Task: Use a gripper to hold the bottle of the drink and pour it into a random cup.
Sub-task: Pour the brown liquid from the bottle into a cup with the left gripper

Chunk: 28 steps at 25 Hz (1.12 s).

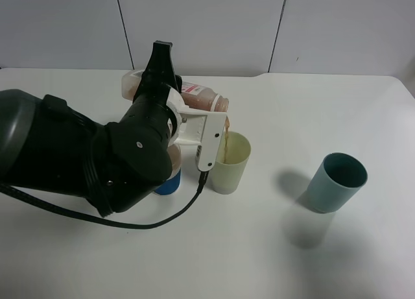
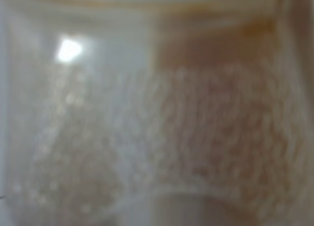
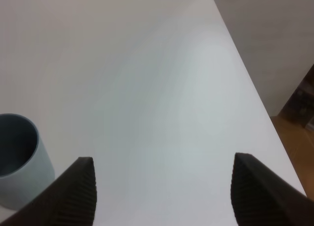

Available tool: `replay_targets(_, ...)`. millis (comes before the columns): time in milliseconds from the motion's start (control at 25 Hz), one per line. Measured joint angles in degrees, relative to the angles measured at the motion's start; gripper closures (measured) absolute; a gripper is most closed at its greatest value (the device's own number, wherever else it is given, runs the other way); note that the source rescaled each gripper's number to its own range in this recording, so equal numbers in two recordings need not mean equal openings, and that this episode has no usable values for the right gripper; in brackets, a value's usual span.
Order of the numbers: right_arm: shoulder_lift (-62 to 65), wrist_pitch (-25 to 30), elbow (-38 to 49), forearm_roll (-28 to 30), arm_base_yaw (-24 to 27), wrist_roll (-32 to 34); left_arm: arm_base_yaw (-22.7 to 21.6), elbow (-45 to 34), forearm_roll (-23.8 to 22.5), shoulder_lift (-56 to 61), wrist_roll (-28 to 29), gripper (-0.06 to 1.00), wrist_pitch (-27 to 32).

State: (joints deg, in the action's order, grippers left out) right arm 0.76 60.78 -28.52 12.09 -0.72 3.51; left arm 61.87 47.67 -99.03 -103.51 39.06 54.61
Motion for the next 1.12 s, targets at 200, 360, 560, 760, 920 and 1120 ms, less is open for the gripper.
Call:
replay_targets(200, 0.00, 0.00, 0.00, 0.00, 0.00, 0.00, 0.00, 0.00, 0.00, 0.00, -1.22, 0.94, 0.41)
replay_targets(360, 0.00, 0.00, 0.00, 0.00, 0.00, 0.00, 0.00, 0.00, 0.00, 0.00, -1.40, 0.94, 0.46)
replay_targets(560, 0.00, 0.00, 0.00, 0.00, 0.00, 0.00, 0.00, 0.00, 0.00, 0.00, -1.45, 0.94, 0.46)
replay_targets(760, 0.00, 0.00, 0.00, 0.00, 0.00, 0.00, 0.00, 0.00, 0.00, 0.00, -2.47, 0.94, 0.52)
replay_targets(920, 0.00, 0.00, 0.00, 0.00, 0.00, 0.00, 0.00, 0.00, 0.00, 0.00, -3.63, 0.94, 0.52)
replay_targets(1120, 0.00, 0.00, 0.00, 0.00, 0.00, 0.00, 0.00, 0.00, 0.00, 0.00, -4.02, 0.94, 0.52)
